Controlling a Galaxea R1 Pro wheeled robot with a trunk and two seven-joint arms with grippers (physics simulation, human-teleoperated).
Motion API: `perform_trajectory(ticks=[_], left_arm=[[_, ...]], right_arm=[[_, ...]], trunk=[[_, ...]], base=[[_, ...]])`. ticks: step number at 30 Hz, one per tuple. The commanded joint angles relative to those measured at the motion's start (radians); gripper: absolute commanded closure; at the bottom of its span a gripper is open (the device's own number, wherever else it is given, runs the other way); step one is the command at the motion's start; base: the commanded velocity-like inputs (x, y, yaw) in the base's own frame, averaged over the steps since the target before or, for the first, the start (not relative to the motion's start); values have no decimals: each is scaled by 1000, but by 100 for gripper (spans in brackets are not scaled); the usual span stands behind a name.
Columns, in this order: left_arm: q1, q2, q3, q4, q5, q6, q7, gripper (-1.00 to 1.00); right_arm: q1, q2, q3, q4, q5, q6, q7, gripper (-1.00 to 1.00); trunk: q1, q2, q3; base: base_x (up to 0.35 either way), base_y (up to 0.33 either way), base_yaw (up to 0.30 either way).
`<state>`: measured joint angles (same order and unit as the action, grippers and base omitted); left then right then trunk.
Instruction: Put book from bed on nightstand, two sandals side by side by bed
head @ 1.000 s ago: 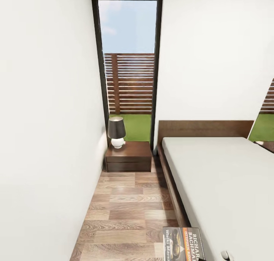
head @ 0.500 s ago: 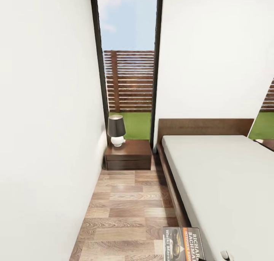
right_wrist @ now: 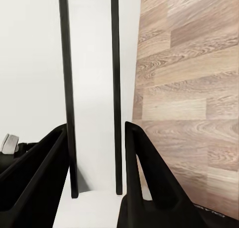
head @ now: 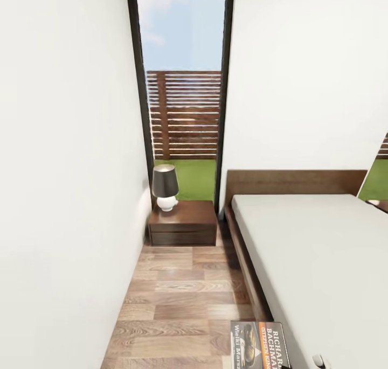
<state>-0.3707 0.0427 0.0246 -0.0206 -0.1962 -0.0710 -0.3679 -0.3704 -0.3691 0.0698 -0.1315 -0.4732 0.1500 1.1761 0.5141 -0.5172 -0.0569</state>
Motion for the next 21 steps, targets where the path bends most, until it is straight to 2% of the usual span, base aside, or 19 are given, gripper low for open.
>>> perform_trajectory(ticks=[1,21], left_arm=[[-1,0,3,1,-9,-6,-1,-100],[-2,0,5,1,-8,-6,-2,-100]], right_arm=[[-1,-1,5,0,-11,10,2,100],[-1,-1,5,1,-11,8,1,100]], trunk=[[1,-2,-2],[1,-2,-2]], base=[[327,6,0],[329,1,0]])
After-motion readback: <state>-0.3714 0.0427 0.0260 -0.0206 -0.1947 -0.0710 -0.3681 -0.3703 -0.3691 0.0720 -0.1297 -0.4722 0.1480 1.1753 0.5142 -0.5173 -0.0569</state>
